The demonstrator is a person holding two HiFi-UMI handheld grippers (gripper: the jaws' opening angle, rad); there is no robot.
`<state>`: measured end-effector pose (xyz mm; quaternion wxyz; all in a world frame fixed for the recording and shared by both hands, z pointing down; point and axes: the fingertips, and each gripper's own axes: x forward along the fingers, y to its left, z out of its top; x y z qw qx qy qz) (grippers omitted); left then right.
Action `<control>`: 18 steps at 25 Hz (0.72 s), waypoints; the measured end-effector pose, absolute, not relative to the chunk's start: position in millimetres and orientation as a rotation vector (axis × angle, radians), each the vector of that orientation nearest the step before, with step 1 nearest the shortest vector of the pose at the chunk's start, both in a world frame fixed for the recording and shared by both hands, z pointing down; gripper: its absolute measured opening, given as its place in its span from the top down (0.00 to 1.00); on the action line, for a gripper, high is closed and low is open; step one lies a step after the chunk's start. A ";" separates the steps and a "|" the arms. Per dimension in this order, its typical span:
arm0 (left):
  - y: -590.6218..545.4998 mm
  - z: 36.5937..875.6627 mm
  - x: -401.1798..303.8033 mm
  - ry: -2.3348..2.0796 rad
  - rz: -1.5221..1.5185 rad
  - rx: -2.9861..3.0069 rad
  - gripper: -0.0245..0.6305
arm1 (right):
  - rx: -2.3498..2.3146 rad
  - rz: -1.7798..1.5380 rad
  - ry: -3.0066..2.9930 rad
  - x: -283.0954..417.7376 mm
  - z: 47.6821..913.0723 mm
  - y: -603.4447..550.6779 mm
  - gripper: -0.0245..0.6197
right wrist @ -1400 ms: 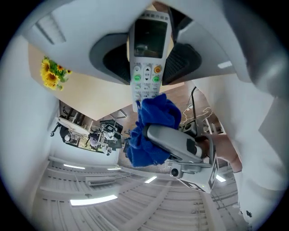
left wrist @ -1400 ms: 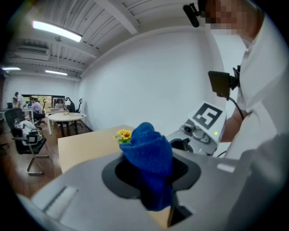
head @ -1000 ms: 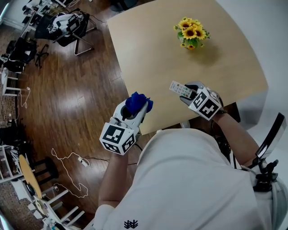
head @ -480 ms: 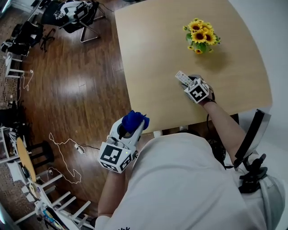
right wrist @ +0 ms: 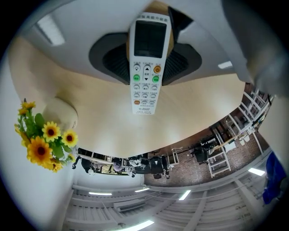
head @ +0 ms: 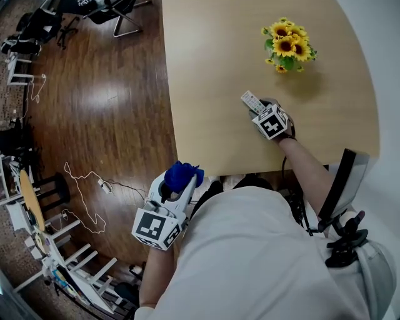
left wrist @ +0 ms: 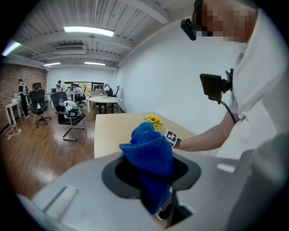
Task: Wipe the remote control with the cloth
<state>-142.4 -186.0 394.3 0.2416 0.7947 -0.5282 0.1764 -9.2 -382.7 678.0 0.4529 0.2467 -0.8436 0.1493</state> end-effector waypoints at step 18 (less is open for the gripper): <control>-162.0 403.4 -114.8 -1.279 0.590 2.234 0.74 | 0.801 0.359 -2.209 43.0 618.7 -329.7 0.45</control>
